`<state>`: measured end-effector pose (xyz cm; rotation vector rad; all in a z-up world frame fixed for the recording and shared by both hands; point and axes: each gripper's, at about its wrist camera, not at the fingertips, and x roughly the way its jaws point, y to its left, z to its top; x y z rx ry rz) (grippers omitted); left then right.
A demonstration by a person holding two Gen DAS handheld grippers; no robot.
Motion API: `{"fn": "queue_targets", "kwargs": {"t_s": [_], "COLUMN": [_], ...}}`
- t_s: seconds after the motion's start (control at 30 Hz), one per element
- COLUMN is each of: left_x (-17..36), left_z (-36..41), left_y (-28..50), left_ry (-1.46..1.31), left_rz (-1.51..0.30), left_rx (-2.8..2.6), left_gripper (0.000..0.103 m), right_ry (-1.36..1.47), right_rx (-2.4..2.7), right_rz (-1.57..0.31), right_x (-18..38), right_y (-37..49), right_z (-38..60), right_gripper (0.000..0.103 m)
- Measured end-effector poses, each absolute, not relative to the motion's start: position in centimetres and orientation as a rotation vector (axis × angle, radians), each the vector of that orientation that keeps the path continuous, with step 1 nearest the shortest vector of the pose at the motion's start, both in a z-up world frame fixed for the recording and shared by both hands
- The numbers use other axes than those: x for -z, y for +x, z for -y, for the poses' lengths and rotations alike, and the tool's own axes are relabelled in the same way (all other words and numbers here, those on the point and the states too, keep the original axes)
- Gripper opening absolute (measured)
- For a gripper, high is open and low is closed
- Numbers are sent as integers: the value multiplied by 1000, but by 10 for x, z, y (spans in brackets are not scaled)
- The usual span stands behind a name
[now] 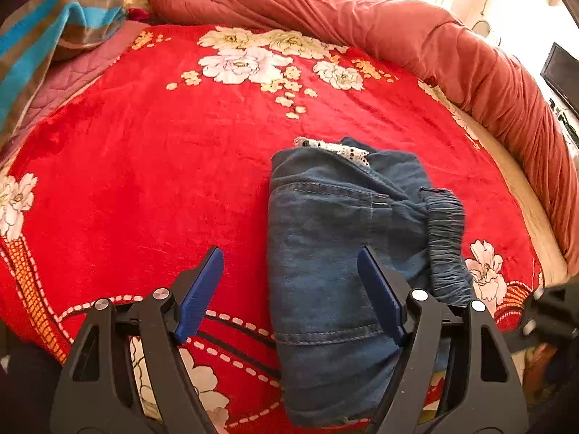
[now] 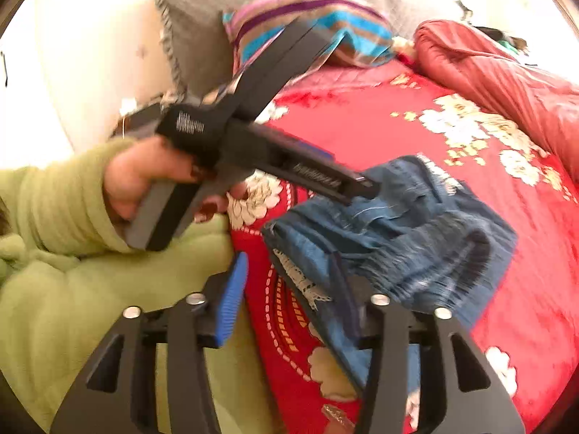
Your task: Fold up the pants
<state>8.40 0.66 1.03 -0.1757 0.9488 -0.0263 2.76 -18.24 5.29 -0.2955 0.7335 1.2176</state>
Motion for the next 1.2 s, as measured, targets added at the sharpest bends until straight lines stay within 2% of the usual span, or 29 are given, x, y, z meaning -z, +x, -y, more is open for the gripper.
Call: {"fn": "queue_targets", "kwargs": {"t_s": [0.03, 0.07, 0.17, 0.23, 0.43, 0.83, 0.93, 1.2], "left_x": [-12, -14, -20, -23, -31, -25, -21, -10], "left_z": [-5, -4, 0, 3, 9, 8, 7, 3], "left_y": [82, 81, 77, 76, 73, 75, 76, 82], "left_ry": [-168, -163, -142, -133, -108, -99, -100, -105], "left_rz": [-941, -936, -919, -910, -888, -896, -903, -929], "left_rx": [24, 21, 22, 22, 16, 0, -5, -9], "left_gripper": [78, 81, 81, 81, 83, 84, 90, 91], "right_ry": [-285, -275, -217, -192, -142, -30, -12, 15], "right_rx": [-1198, -1183, -1126, -1083, -982, -804, -778, -723], "right_rz": [-727, -723, -713, -702, -701, -850, -890, -978], "right_x": [-57, -60, -68, -73, -71, -38, -29, -3], "right_y": [27, 29, 42, 47, 68, 109, 116, 132], "right_z": [188, 192, 208, 219, 232, 244, 243, 238], "right_gripper": [52, 54, 57, 65, 71, 72, 72, 72]}}
